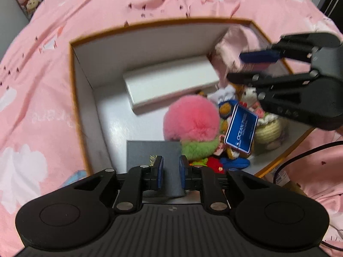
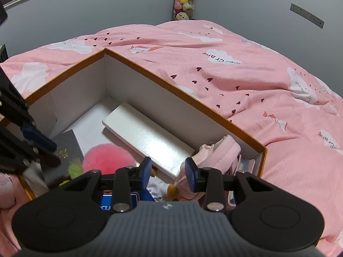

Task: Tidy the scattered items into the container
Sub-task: 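Lower the white box into the box with the right gripper while the left lowers the grey case, then open both grippers and withdraw them from the box, then grasp the photo card box with the left gripper while the right grasps the gold box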

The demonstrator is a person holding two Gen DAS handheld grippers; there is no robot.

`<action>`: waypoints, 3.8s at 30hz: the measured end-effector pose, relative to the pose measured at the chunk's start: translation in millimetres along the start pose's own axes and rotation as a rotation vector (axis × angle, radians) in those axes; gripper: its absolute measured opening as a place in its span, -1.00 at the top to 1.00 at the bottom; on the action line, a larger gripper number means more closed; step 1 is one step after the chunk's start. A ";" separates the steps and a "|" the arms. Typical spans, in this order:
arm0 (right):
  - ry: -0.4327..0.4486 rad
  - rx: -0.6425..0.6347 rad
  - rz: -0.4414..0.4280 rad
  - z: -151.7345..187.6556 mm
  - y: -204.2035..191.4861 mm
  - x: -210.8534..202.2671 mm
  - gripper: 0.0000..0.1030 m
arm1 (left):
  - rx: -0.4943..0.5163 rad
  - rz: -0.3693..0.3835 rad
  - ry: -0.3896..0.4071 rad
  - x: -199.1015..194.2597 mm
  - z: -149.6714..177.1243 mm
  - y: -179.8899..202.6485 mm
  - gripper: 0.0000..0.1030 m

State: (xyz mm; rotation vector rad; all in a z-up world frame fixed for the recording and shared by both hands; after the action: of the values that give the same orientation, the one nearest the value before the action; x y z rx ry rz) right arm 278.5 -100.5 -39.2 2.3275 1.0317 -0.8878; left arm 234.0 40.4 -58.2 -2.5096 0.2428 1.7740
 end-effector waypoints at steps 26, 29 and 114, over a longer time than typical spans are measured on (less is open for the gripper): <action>-0.228 -0.079 -0.433 -54.1 -93.6 71.9 0.50 | -0.497 -0.157 0.294 -63.7 53.5 -109.8 0.65; -0.273 -0.061 -0.457 -53.4 -95.8 77.2 0.47 | -0.530 -0.173 0.250 -51.7 65.9 -118.0 0.65; -0.134 0.491 0.147 127.9 -60.3 -134.4 -0.32 | -0.199 0.255 0.279 -50.8 122.9 7.0 0.38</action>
State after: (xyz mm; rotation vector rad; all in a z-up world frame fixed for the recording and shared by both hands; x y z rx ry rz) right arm 114.7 -206.5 -41.4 2.6451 0.6262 -1.3350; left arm 101.9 55.3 -51.4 -2.9892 0.4389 1.5880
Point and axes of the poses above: each gripper's, at about its wrist camera, not at the fingertips, and x roughly the way its jaws point, y to its right, z to its underside, the point moved 2 cm from there along x, roughly the way its jaws point, and after that the axes turned 5 degrees about z, right-handed, at the moved point
